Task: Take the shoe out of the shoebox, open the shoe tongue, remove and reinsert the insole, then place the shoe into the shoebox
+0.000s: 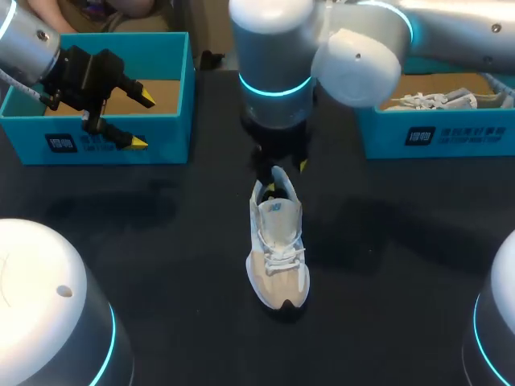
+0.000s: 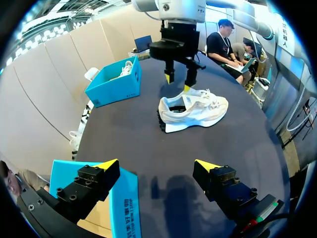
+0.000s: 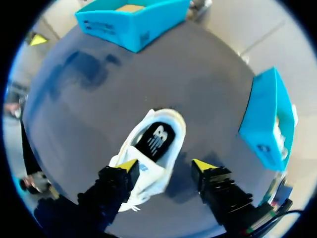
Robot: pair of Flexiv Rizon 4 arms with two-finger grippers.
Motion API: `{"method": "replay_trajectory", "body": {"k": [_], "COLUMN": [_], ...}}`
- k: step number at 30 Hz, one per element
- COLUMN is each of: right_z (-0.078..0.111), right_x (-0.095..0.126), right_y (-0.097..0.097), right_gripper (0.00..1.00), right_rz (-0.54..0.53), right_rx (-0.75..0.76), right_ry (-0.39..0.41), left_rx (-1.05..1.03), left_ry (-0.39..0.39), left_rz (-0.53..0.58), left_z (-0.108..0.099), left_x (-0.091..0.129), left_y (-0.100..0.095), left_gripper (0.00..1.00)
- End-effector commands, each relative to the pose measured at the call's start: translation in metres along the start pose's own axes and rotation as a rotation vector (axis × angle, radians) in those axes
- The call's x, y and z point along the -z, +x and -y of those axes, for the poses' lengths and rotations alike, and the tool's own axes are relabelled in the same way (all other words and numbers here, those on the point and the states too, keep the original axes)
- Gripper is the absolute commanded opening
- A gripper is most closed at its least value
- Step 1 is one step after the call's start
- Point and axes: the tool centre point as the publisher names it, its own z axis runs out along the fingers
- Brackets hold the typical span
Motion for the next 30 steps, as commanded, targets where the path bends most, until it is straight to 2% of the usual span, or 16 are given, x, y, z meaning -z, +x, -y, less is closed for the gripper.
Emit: {"method": "replay_trajectory", "body": {"k": [1,4,10,14,21,30], "right_z": [-0.004,-0.015,-0.031,-0.042,-0.057,-0.063], "right_x": [0.013,0.015,0.008,-0.004,-0.037,-0.071], "right_y": [-0.010,-0.013,-0.016,-0.016,-0.014,-0.015], "right_gripper": [0.83,1.00,1.00,1.00,1.00,0.96], "right_rz": [0.038,0.053,0.107,0.099,0.055,0.039], "right_rx": [0.197,0.305,0.473,0.555,0.647,0.736], "right_ry": [-0.063,-0.103,-0.114,-0.128,-0.122,-0.085], "left_rx": [0.000,0.000,0.000,0.000,0.000,0.000], "left_ry": [-0.004,-0.004,-0.004,-0.004,-0.004,-0.004], "left_rz": [-0.002,-0.002,-0.002,-0.002,-0.002,-0.002], "left_z": [0.001,0.001,0.001,0.001,0.001,0.001], "left_x": [0.000,0.000,0.000,0.000,0.000,0.000], "left_y": [0.000,0.000,0.000,0.000,0.000,0.000], "left_gripper": [1.00,1.00,1.00,1.00,1.00,1.00]}}
